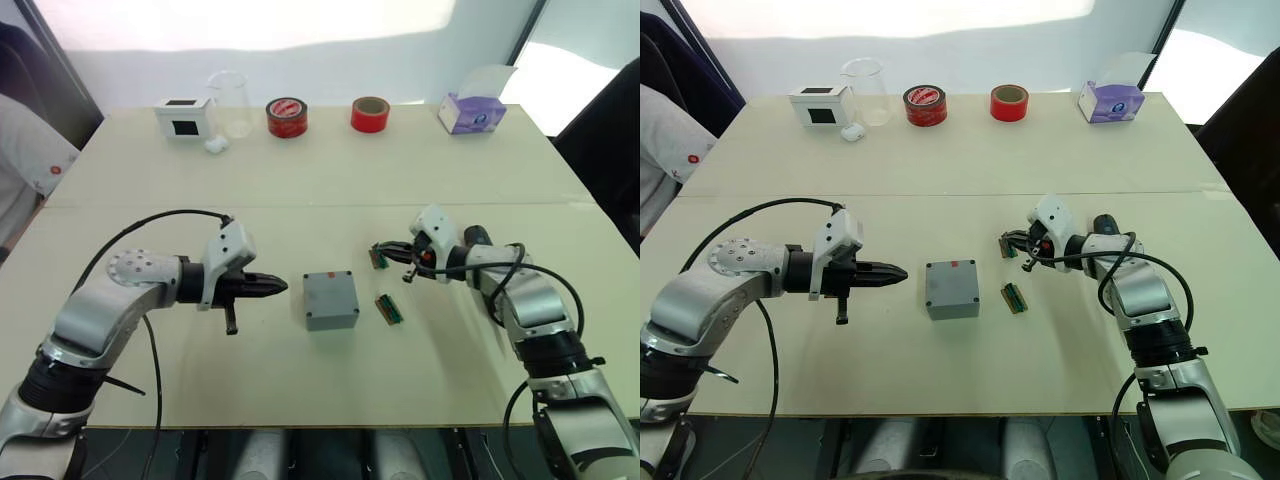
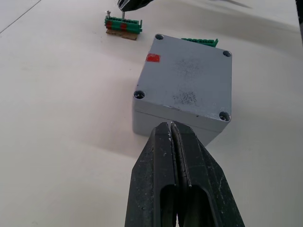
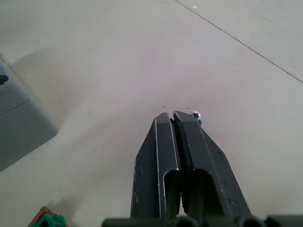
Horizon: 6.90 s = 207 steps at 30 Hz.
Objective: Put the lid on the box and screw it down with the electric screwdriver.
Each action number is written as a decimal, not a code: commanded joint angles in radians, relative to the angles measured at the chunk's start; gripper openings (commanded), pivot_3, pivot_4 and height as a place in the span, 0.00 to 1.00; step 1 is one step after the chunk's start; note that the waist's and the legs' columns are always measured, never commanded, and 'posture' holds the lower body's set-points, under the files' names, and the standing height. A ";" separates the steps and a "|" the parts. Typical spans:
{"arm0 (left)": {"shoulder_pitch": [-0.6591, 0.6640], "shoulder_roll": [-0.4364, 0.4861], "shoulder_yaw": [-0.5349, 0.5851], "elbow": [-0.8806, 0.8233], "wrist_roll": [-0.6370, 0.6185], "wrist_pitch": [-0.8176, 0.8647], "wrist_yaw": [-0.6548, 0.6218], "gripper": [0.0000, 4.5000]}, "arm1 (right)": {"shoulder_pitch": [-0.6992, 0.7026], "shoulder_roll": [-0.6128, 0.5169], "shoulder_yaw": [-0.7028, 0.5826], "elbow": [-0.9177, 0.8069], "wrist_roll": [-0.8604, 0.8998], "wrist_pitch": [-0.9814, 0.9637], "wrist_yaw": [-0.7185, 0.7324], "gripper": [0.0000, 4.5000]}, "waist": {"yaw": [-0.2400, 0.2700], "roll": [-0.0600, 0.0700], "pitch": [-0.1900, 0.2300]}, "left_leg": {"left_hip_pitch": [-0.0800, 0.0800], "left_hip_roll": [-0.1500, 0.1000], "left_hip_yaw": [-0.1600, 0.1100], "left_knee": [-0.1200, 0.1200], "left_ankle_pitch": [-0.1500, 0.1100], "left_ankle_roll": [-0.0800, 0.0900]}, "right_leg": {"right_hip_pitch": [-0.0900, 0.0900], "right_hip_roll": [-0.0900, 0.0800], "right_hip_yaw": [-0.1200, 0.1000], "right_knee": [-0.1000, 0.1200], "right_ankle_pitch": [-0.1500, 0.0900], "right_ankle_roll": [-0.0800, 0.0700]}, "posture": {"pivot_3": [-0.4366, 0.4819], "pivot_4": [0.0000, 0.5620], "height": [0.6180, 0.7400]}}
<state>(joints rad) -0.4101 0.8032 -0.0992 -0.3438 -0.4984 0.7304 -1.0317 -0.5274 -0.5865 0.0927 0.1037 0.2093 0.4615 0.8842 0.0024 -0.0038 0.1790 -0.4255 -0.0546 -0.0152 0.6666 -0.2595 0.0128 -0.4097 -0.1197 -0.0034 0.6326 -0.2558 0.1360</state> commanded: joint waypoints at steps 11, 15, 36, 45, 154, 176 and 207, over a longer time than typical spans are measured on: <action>-0.014 0.035 0.037 -0.045 -0.035 0.010 -0.018 0.00 | 0.023 -0.009 -0.113 -0.396 0.206 0.248 -0.037 0.01 | 0.000 0.000 0.000 | 0.000 0.000 0.000 0.000 0.000 0.000 | 0.000 0.000 0.000 0.000 0.000 0.000 | 0.48 0.27 1.00; -0.015 0.039 0.040 -0.053 -0.045 0.018 -0.017 0.00 | 0.044 0.009 -0.084 -0.459 0.234 0.289 -0.064 0.01 | 0.007 0.000 0.000 | 0.000 0.000 0.000 0.000 0.000 0.001 | 0.000 0.000 0.000 0.000 0.000 0.000 | 0.48 0.27 1.00; -0.013 0.041 0.035 -0.061 -0.043 0.026 -0.004 0.00 | 0.106 -0.002 0.009 -0.452 0.204 0.270 -0.057 0.01 | 0.005 0.000 0.000 | 0.000 0.000 0.000 0.000 0.000 0.001 | 0.000 0.000 0.000 0.000 0.000 0.000 | 0.48 0.27 1.00; -0.015 0.042 0.032 -0.057 -0.039 0.022 -0.009 0.00 | 0.115 -0.002 0.017 -0.453 0.198 0.264 -0.062 0.01 | 0.005 0.000 0.000 | 0.000 0.000 0.000 0.000 -0.001 0.001 | 0.000 0.000 0.000 0.000 0.000 0.000 | 0.48 0.27 1.00; -0.058 0.017 0.012 -0.014 -0.049 -0.065 0.009 0.00 | -0.429 -0.059 -0.531 -0.013 0.341 0.391 -0.117 0.39 | -0.017 0.005 0.003 | -0.009 0.002 0.008 -0.003 0.002 -0.003 | -0.017 0.000 0.006 0.006 0.001 -0.001 | 0.48 0.27 1.00; -0.142 -0.109 -0.118 0.071 0.076 -0.112 0.033 0.00 | 0.069 0.319 -0.239 -0.659 0.481 0.311 -0.433 0.39 | -0.013 -0.002 -0.002 | -0.013 -0.002 -0.004 0.001 0.006 -0.002 | -0.017 0.001 0.003 0.015 0.001 -0.003 | 0.48 0.27 1.00; -0.100 -0.165 -0.224 0.150 0.236 -0.207 -0.004 0.00 | 0.253 0.200 -0.025 -0.550 0.274 0.144 -0.364 0.39 | -0.014 -0.003 -0.004 | -0.006 -0.002 -0.005 0.000 0.004 0.001 | -0.009 0.002 0.002 0.014 0.001 -0.003 | 0.48 0.27 1.00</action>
<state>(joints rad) -0.5246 0.6252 -0.2985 -0.1889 -0.2808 0.5141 -1.0207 -0.3128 -0.3642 0.0111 -0.4736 0.5294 0.5700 0.5174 -0.0114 -0.0069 0.1745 -0.4242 -0.0563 -0.0201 0.6654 -0.2563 0.0154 -0.4113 -0.1181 -0.0013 0.6446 -0.2557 0.1326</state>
